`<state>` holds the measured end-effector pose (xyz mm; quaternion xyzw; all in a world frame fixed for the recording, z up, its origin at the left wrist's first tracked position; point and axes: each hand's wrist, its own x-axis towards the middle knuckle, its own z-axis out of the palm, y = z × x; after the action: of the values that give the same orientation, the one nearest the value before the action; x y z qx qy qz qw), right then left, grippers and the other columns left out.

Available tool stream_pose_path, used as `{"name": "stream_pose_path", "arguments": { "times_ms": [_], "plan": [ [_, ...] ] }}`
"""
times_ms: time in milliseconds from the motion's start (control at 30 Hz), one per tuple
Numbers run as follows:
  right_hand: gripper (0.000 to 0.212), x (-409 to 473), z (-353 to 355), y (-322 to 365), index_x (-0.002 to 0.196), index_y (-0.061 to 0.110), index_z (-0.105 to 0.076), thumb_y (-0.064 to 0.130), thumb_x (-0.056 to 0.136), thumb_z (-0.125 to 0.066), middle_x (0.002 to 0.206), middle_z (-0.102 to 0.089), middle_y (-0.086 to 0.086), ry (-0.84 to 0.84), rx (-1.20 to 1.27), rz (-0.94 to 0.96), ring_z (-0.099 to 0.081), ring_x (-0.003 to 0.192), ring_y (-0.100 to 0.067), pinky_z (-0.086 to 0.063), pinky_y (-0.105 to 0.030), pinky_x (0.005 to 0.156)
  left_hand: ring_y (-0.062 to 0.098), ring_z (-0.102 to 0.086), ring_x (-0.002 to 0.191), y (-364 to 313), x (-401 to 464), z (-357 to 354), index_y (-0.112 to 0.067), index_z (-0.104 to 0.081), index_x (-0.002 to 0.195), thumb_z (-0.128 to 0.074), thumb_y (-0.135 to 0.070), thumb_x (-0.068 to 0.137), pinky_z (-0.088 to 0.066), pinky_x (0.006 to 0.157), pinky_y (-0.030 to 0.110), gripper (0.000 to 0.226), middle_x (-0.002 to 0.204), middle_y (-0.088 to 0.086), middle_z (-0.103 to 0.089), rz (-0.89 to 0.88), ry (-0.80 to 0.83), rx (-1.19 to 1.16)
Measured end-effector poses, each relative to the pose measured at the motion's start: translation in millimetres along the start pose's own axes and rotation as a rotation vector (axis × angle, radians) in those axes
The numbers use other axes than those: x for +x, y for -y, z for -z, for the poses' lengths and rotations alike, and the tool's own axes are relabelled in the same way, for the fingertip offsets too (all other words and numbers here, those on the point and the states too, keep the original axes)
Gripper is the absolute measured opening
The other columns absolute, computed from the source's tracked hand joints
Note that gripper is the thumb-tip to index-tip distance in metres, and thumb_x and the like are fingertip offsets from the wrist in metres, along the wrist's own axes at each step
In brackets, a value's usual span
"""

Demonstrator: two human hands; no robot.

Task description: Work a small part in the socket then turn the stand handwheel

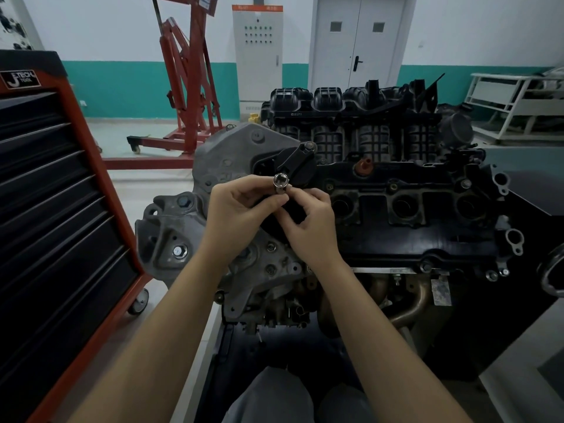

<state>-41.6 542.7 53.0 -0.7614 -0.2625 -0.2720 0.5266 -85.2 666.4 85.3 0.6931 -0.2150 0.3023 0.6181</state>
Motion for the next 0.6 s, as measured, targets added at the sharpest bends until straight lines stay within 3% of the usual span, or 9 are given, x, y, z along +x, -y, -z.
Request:
{"name": "stream_pose_path", "arguments": {
  "times_ms": [100, 233, 367, 400, 500, 600],
  "plan": [
    [0.025, 0.8, 0.1, -0.8, 0.108, 0.011, -0.071, 0.015, 0.084, -0.071, 0.095, -0.069, 0.002, -0.002, 0.030, -0.046, -0.050, 0.108, -0.025, -0.041, -0.024, 0.088, 0.018, -0.071, 0.094, -0.5, -0.3, 0.7, -0.013, -0.070, 0.098, -0.072, 0.010, 0.077, -0.055, 0.086, 0.029, 0.031, 0.094, -0.002, -0.074, -0.003, 0.027, 0.020],
    [0.019, 0.2, 0.5, 0.6, 0.100, 0.015, -0.072, 0.017, 0.082, -0.073, 0.093, -0.071, 0.005, -0.027, 0.048, -0.047, -0.051, 0.109, -0.025, -0.044, -0.033, 0.090, 0.022, -0.070, 0.087, 0.5, -0.3, -0.1, -0.010, -0.071, 0.091, -0.080, 0.003, 0.072, -0.056, 0.083, 0.031, 0.024, 0.090, 0.008, -0.072, -0.033, 0.005, 0.102],
    [0.028, -0.4, 0.6, -0.1, 0.111, 0.014, -0.069, 0.020, 0.083, -0.070, 0.103, -0.071, 0.004, -0.015, 0.017, 0.036, -0.043, 0.105, 0.011, -0.039, -0.029, 0.094, 0.017, -0.071, 0.089, -0.3, -0.8, -0.8, -0.011, -0.071, 0.094, -0.075, 0.008, 0.075, -0.055, 0.084, 0.028, 0.027, 0.091, 0.003, -0.074, -0.014, -0.010, 0.048],
    [0.031, -0.3, 0.4, -0.7, 0.114, 0.013, -0.069, 0.019, 0.084, -0.070, 0.102, -0.069, 0.005, -0.014, 0.010, 0.032, -0.043, 0.106, 0.009, -0.038, -0.027, 0.093, 0.015, -0.071, 0.091, -0.7, -0.6, -0.8, -0.012, -0.071, 0.096, -0.073, 0.009, 0.077, -0.055, 0.084, 0.026, 0.029, 0.091, -0.001, -0.074, -0.005, -0.006, 0.035],
    [0.029, 1.1, 0.0, -1.4, 0.113, 0.014, -0.070, 0.017, 0.084, -0.072, 0.092, -0.064, 0.010, -0.007, 0.034, -0.039, -0.049, 0.110, -0.021, -0.042, -0.027, 0.089, 0.015, -0.071, 0.093, -1.5, 0.1, -0.7, -0.016, -0.070, 0.096, -0.071, 0.011, 0.078, -0.054, 0.086, 0.026, 0.033, 0.091, -0.007, -0.075, 0.006, 0.015, 0.022],
    [0.020, 1.0, -0.3, -2.0, 0.102, 0.016, -0.072, 0.017, 0.082, -0.074, 0.089, -0.067, 0.011, -0.025, 0.056, -0.042, -0.051, 0.109, -0.025, -0.042, -0.023, 0.089, 0.023, -0.069, 0.093, 0.5, -0.6, -0.6, -0.012, -0.070, 0.094, -0.076, 0.008, 0.075, -0.055, 0.086, 0.032, 0.028, 0.094, 0.006, -0.072, -0.042, 0.029, 0.078]
  ]
}}
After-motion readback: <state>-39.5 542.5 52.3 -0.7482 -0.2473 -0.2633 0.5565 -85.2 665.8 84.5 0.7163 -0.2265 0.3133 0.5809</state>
